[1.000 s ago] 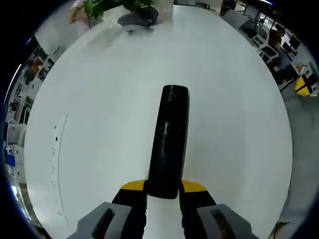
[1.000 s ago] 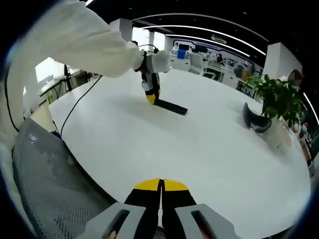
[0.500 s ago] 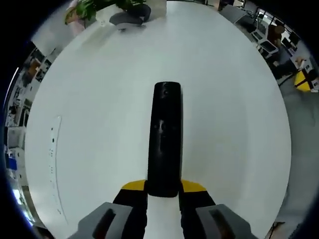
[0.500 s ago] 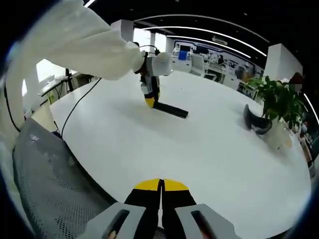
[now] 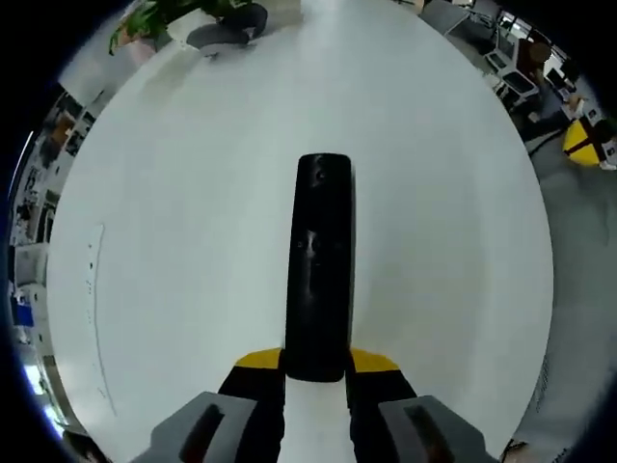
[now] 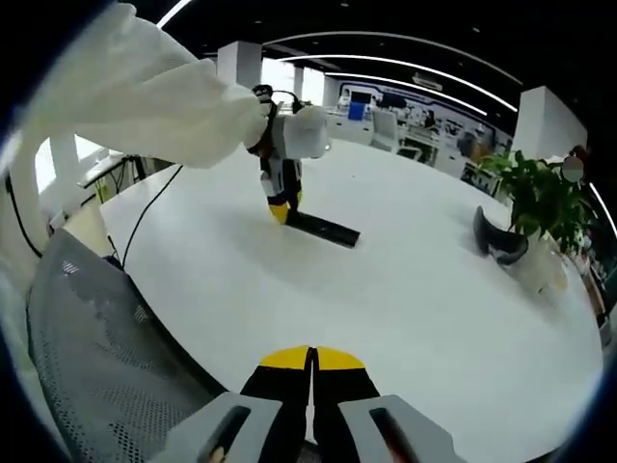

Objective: Press the specified remote control buttons in sequence, fully releasing each button before pressing the next.

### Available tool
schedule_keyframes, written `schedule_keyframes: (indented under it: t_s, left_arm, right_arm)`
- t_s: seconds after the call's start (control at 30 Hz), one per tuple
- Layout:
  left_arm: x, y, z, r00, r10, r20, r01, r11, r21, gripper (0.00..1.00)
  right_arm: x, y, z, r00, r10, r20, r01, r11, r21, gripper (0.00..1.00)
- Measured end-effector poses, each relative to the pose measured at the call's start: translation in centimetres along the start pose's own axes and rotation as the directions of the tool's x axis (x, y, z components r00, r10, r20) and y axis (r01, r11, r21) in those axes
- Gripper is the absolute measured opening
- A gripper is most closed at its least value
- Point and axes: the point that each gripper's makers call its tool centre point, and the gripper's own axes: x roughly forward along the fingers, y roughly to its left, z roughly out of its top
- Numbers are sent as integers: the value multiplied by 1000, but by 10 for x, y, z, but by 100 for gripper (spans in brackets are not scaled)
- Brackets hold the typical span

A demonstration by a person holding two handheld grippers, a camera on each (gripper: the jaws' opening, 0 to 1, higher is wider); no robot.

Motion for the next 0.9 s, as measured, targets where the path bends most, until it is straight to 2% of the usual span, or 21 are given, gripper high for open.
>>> schedule_keyframes:
  t_s: [0.2, 0.47, 0.9]
  left_arm:
    - [0, -21, -3, 1000, 13, 8, -13, 1000, -15, 23]
    - [-2, -50, -3, 1000, 16, -7, -16, 1000, 7, 23]
    - [-6, -89, -7, 1000, 20, 6, -19, 999, -30, 23]
  right_arm:
    - [-2, 1, 3, 1000, 4, 16, -4, 1000, -3, 0]
    - [-4, 1, 3, 1000, 0, 25, 0, 1000, -4, 0]
    - [-7, 1, 4, 1000, -2, 27, 3, 1000, -12, 0]
